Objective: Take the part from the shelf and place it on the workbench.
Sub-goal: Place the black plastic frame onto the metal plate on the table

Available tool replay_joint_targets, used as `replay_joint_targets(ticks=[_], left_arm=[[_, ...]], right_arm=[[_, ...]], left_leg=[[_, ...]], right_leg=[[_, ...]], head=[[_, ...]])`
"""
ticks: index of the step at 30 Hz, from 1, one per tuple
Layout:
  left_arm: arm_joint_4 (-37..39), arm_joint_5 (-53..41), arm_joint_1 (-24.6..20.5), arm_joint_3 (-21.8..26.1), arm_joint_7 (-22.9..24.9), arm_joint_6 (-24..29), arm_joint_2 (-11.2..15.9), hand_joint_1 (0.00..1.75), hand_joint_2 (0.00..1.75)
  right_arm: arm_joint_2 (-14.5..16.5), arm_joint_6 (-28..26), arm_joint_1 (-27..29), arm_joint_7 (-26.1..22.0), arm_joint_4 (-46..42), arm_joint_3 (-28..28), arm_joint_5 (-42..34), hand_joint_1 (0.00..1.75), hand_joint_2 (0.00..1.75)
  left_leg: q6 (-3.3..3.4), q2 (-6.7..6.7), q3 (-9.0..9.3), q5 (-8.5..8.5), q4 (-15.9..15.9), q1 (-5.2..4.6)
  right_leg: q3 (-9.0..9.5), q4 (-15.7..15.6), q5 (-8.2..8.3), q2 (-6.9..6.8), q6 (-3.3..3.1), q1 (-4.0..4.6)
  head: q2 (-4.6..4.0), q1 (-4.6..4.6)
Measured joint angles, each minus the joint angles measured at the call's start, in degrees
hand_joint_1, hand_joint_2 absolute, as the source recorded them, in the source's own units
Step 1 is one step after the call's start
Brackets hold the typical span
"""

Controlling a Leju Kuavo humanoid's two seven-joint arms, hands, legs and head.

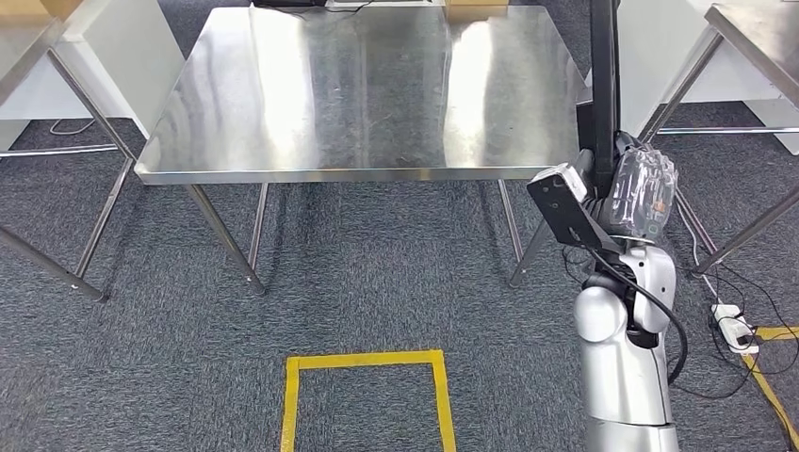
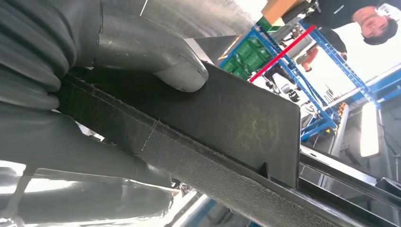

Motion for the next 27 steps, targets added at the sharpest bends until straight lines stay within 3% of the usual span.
replay_joint_targets(ticks=[2,5,7,8,10,11,13,15,17,18,20,22,23,25,27], left_arm=[[0.0,-0.14,-0.07,0.01,0.01,-0.15,-0.1,0.0,1.75],[0.0,-0.27,-0.38,0.03,0.03,-0.24,-0.18,0.0,1.75],[0.01,-0.31,-0.43,0.04,0.14,-0.24,-0.2,0.0,1.75],[0.02,-0.36,-0.43,0.05,0.22,-0.25,-0.24,0.0,1.75],[0.02,-0.46,-0.44,0.05,0.35,-0.29,-0.3,0.0,1.75],[0.02,-0.51,-0.46,0.05,0.39,-0.32,-0.26,0.0,1.75],[0.01,-0.57,-0.46,0.05,0.45,-0.33,-0.18,0.0,1.75],[0.02,-0.64,-0.42,0.05,0.52,-0.33,-0.21,0.0,1.75],[0.02,-0.83,-0.42,0.05,0.56,-0.33,-0.22,0.0,1.75],[0.02,-0.93,-0.45,0.04,0.57,-0.34,-0.22,0.0,1.75],[0.02,-1.08,-0.49,0.04,0.6,-0.41,-0.22,0.0,1.75],[0.02,-1.13,-0.45,0.04,0.65,-0.54,-0.23,0.0,1.75],[0.02,-1.13,-0.44,0.05,0.68,-0.58,-0.25,0.0,1.75],[0.02,-1.1,-0.46,0.05,0.7,-0.58,-0.22,0.0,1.75],[0.01,-1.05,-0.58,0.04,0.73,-0.5,-0.2,0.0,1.75]], right_arm=[[-0.23,1.2,-0.19,0.8,-0.46,-0.01,1.71,1.75,1.75],[-0.92,2.74,-0.5,2.11,-0.77,-0.04,3.96,1.75,1.75],[-1.44,3.45,-0.53,2.75,-0.91,-0.2,4.92,1.75,1.75],[-1.64,3.75,-0.61,3.01,-1.05,-0.29,5.3,1.75,1.75],[-2.03,4.17,-0.92,3.31,-1.43,-0.42,5.85,1.75,1.75],[-2.17,4.33,-1.12,3.4,-1.61,-0.44,6.0,1.75,1.75],[-2.4,4.58,-1.39,3.56,-1.89,-0.5,6.17,1.75,1.75],[-2.54,4.73,-1.53,3.71,-2.13,-0.63,6.25,1.75,1.75],[-2.6,4.81,-1.68,3.75,-2.4,-0.77,6.29,1.75,1.75],[-2.61,4.86,-1.75,3.75,-2.52,-0.82,6.31,1.75,1.75],[-2.63,4.9,-1.71,3.75,-2.62,-0.92,6.34,1.75,1.75],[-2.73,4.92,-1.45,3.74,-2.61,-0.94,6.34,1.75,1.75],[-2.79,4.93,-1.32,3.73,-2.61,-0.95,6.34,1.75,1.75],[-2.85,4.98,-1.3,3.65,-2.59,-0.97,6.37,1.75,1.75],[-2.88,5.05,-1.64,3.55,-2.51,-0.99,6.41,1.75,1.75]], left_leg=[[0.49,0.0,0.76,0.49,-1.04,0.42],[0.75,-0.21,1.11,0.74,-1.4,0.67],[0.56,-0.62,1.13,0.61,-1.31,0.75],[0.34,-0.84,1.17,0.47,-1.16,0.86],[-0.5,-1.2,1.18,-0.11,-0.43,1.2],[-1.05,-1.36,1.07,-0.51,0.11,1.24],[-1.96,-1.52,0.81,-1.03,0.77,1.15],[-2.44,-1.5,0.72,-1.19,0.83,1.24],[-2.88,-1.01,0.1,-2.31,2.45,1.45],[-3.09,-0.69,-0.98,-3.59,4.79,1.52],[-3.34,-0.23,-4.87,-6.96,12.38,1.52],[-3.1,-0.18,-7.98,-8.0,17.39,1.49],[-2.77,-0.18,-8.03,-6.88,16.83,1.42],[-1.55,-0.15,-4.97,-2.66,9.82,1.0],[-0.46,0.12,-1.87,-0.29,3.29,0.35]], right_leg=[[-1.04,2.34,-1.25,0.33,-0.11,0.09],[-6.41,13.16,-5.67,0.96,-0.66,-0.02],[-8.82,17.19,-6.45,1.09,-0.13,-0.29],[-8.3,15.67,-5.37,1.09,0.45,-0.47],[-4.83,7.96,-1.95,1.09,1.69,-0.92],[-3.13,4.53,-0.68,1.16,1.92,-0.97],[-1.81,2.08,-0.02,1.32,1.21,-0.75],[-1.89,2.37,-0.08,1.42,0.12,-0.56],[-1.79,2.38,-0.14,1.45,-0.5,-0.68],[-1.66,2.35,-0.21,1.44,-0.8,-0.69],[-1.5,2.36,-0.42,1.41,-1.29,-0.34],[-1.37,2.36,-0.61,1.39,-1.61,0.11],[-1.22,2.36,-0.71,1.4,-1.75,0.33],[-0.74,2.33,-0.97,1.41,-2.08,0.65],[-0.53,2.26,-1.21,1.42,-2.11,0.96]], head=[[0.0,0.06],[0.0,0.29],[0.0,0.38],[0.0,0.43],[0.0,0.48],[0.0,0.56],[0.0,0.56],[0.0,0.44],[0.0,0.33],[0.0,0.27],[0.0,0.21],[0.0,0.21],[0.0,0.22],[0.0,0.23],[0.0,0.32]])
